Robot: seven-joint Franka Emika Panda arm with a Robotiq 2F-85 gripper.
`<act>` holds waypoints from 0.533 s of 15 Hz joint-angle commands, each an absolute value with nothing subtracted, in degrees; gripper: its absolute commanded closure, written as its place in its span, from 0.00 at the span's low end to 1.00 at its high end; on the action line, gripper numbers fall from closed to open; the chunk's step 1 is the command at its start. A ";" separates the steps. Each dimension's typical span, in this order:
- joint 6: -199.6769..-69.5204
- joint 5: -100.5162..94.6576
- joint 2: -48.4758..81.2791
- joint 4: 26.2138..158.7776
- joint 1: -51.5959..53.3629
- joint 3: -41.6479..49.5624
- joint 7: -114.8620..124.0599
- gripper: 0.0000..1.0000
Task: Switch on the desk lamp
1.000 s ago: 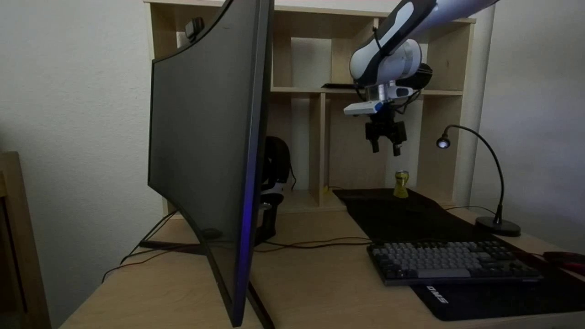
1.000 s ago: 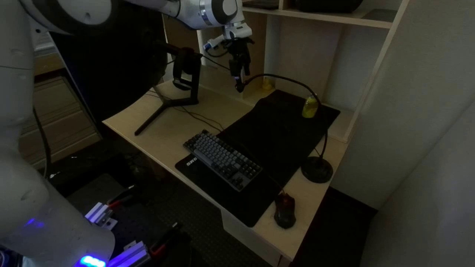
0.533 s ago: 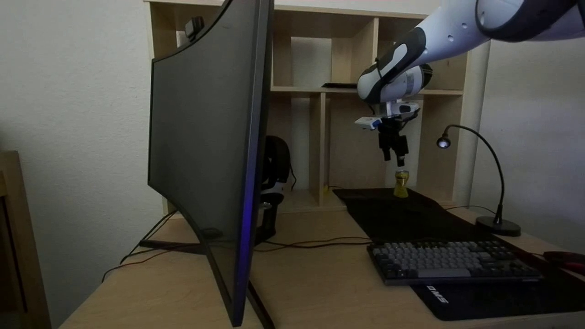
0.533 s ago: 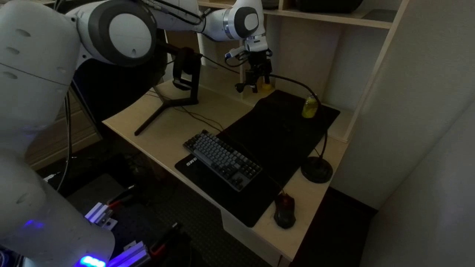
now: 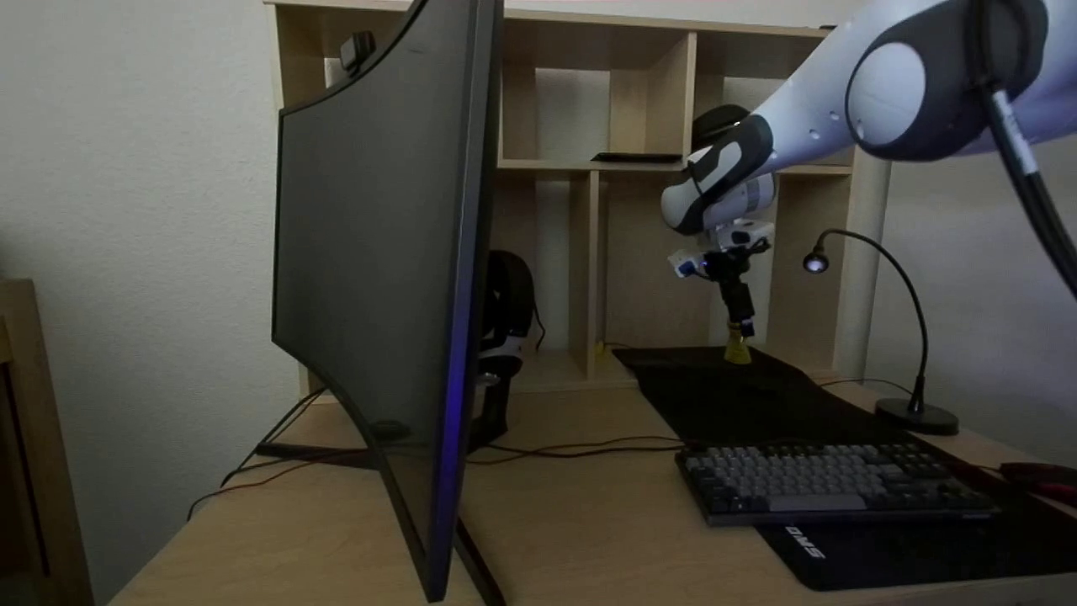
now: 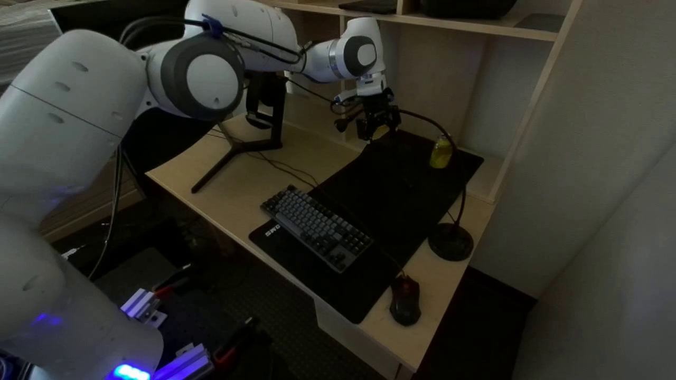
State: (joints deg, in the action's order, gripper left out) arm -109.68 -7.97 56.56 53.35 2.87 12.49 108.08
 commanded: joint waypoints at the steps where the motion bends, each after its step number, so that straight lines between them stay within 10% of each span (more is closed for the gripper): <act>1: -104.34 -5.52 65.43 39.64 -0.67 12.36 113.90 0.00; 8: -105.27 -6.67 64.87 42.17 -0.40 12.78 114.34 0.00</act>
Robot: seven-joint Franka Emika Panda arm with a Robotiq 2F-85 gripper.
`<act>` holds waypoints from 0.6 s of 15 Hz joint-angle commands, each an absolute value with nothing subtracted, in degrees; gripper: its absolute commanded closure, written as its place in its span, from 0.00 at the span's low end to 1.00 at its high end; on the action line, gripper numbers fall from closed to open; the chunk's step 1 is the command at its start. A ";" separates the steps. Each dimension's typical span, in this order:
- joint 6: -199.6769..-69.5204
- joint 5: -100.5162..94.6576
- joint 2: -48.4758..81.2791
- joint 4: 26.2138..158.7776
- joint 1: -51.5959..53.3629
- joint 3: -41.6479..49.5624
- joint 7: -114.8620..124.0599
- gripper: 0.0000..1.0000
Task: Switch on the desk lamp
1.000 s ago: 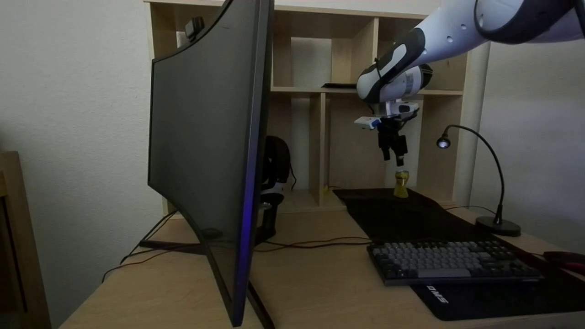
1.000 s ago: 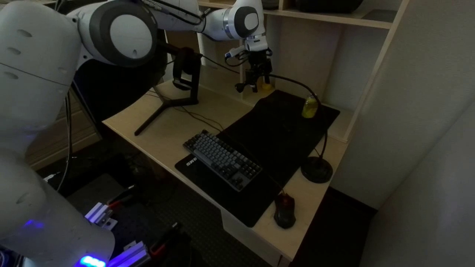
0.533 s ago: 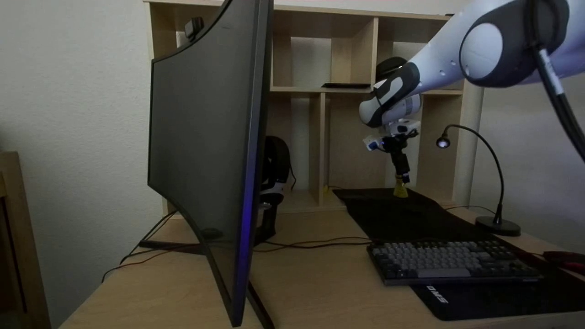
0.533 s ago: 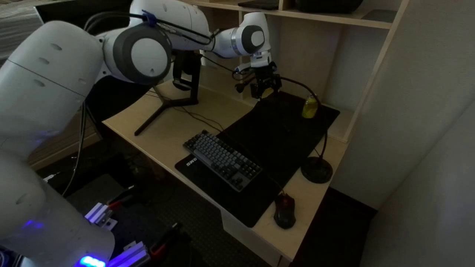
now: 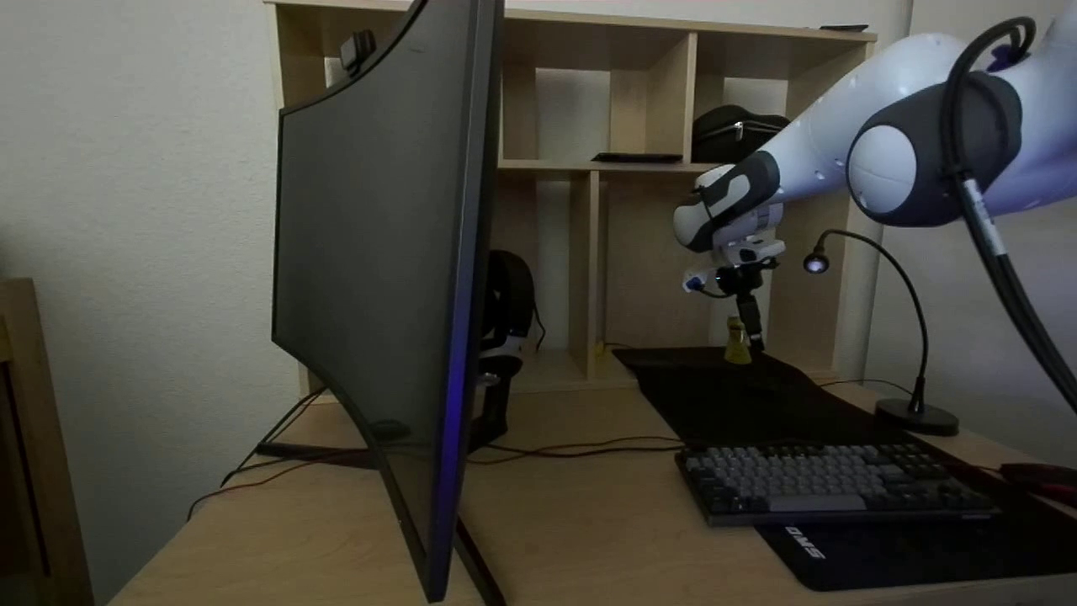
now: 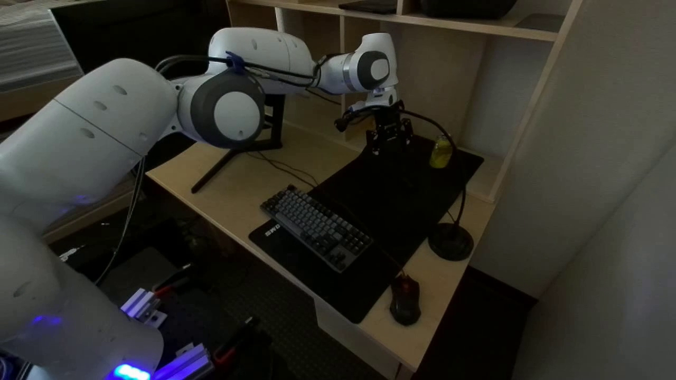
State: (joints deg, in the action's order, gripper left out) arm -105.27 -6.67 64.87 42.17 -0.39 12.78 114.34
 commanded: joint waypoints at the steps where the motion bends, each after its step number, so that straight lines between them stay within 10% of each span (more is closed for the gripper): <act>1: -105.77 -7.98 66.18 41.94 -0.08 13.51 113.34 0.00; 9: -113.21 -6.95 73.43 38.59 -3.18 12.69 114.43 0.00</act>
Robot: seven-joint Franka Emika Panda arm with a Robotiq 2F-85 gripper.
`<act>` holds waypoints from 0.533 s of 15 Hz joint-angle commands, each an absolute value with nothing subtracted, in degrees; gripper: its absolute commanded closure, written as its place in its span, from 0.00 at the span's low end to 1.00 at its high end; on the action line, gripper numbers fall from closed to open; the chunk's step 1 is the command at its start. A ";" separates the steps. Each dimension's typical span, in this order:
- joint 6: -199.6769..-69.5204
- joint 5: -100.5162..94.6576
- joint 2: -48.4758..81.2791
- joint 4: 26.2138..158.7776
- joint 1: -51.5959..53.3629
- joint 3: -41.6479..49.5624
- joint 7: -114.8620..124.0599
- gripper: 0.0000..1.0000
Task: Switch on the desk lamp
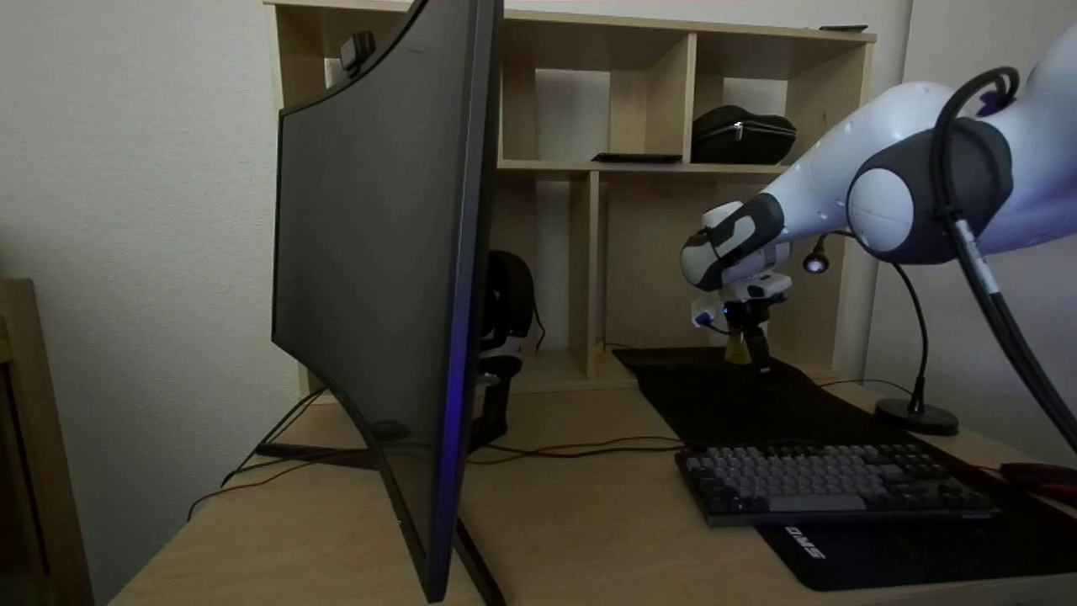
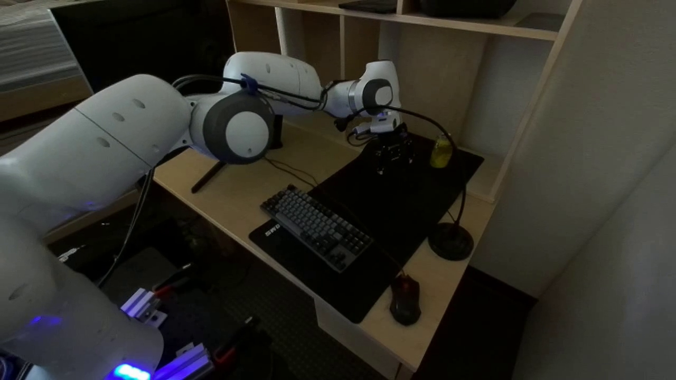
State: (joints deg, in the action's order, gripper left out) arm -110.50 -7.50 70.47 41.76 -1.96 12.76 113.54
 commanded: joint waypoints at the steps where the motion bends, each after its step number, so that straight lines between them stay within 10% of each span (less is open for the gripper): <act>1: -114.48 -6.75 74.22 38.09 -3.50 12.61 115.34 0.00; 8: -118.49 -7.51 75.66 38.16 -3.41 12.86 119.31 0.00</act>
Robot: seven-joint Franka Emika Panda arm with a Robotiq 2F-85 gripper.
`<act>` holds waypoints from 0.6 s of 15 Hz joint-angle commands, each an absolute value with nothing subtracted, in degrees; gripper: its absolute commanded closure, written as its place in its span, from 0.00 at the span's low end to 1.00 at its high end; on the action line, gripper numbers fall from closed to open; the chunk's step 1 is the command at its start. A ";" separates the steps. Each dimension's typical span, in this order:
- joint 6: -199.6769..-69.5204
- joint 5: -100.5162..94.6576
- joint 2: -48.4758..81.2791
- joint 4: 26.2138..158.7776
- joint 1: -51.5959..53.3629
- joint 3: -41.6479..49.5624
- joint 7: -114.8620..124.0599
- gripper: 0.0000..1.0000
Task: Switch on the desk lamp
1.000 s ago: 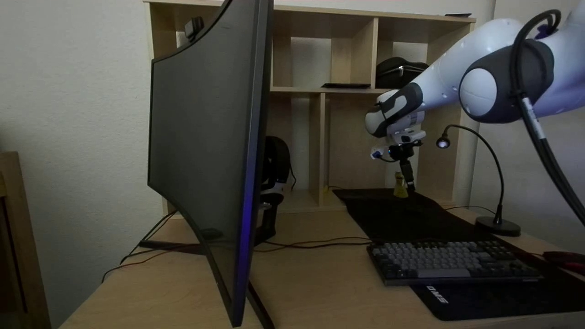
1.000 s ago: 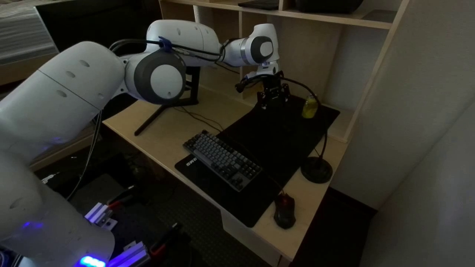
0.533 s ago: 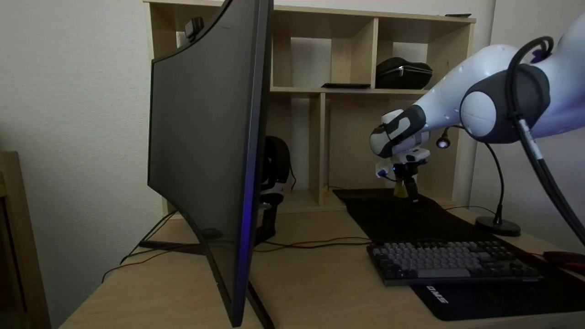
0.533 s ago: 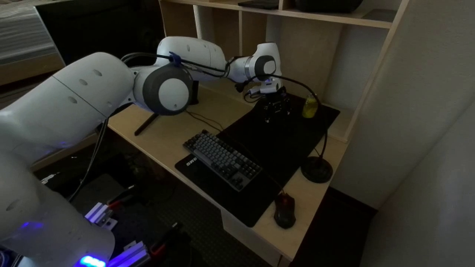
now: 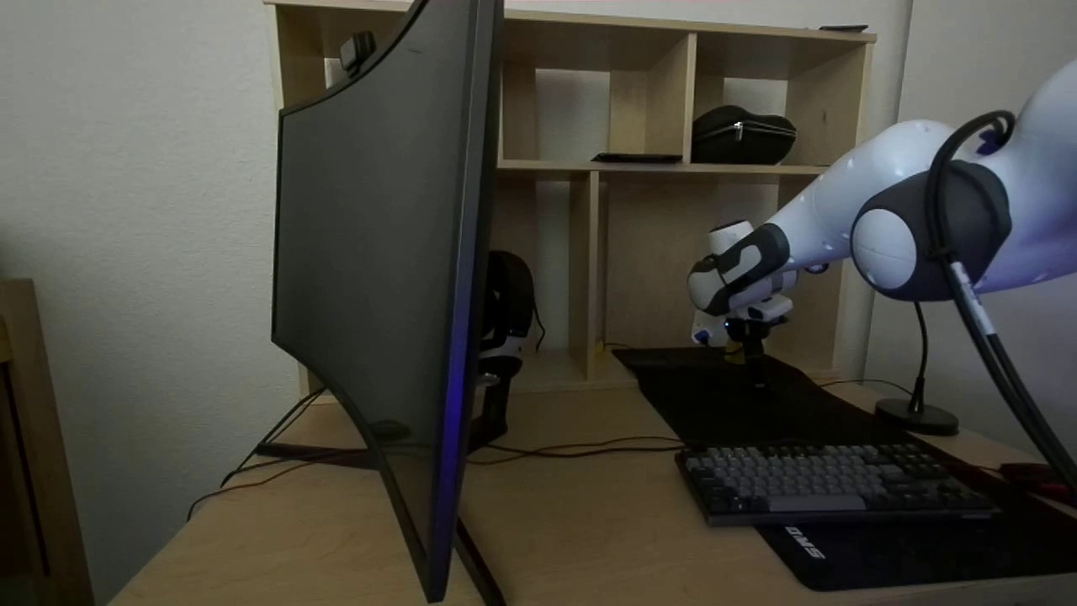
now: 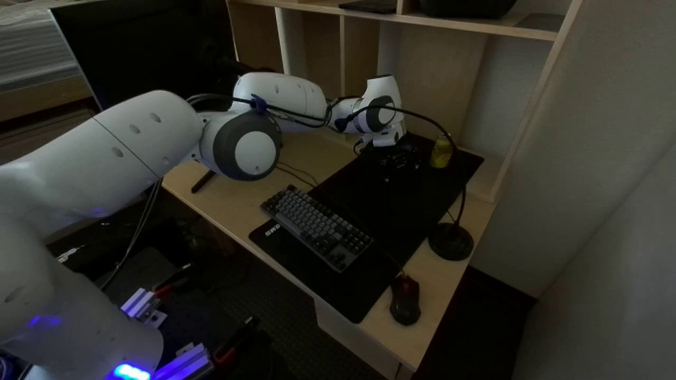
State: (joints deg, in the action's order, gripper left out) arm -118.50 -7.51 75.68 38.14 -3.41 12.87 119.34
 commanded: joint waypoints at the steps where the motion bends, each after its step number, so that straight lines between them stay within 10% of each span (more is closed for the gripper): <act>1: -118.60 -7.51 75.81 37.93 -3.40 12.87 119.70 0.00; 9: -120.93 -7.53 79.58 35.17 -4.60 13.93 123.51 0.00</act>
